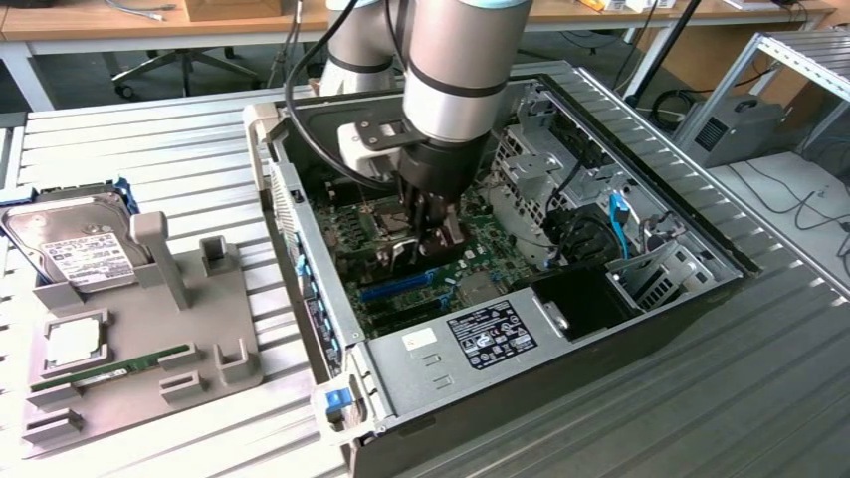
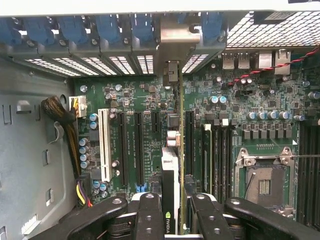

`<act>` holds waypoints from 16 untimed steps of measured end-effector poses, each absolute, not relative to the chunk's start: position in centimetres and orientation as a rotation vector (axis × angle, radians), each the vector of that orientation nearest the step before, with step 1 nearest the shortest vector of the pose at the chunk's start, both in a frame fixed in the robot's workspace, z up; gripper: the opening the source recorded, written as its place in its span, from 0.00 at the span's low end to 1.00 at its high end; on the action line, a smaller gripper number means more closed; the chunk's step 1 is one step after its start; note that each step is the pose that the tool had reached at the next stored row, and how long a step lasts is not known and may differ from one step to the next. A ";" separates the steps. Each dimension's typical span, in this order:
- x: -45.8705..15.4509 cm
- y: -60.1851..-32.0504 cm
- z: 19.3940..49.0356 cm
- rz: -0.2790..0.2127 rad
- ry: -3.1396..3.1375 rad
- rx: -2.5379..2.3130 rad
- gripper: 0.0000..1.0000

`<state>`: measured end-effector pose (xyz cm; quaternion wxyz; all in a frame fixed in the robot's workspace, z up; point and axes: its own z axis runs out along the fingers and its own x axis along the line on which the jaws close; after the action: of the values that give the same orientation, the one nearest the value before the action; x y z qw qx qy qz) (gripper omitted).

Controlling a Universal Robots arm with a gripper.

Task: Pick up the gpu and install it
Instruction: 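Insert the gpu into the slot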

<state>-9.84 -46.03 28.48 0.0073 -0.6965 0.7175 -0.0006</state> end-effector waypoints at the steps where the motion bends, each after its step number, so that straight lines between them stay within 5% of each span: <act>1: -9.9 -46.0 28.4 -0.002 2.245 -2.177 0.27; 16: -10.0 -46.0 28.0 -0.005 2.259 -2.168 0.27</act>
<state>-10.00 -46.03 28.03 0.0053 -0.6925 0.7214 -0.0016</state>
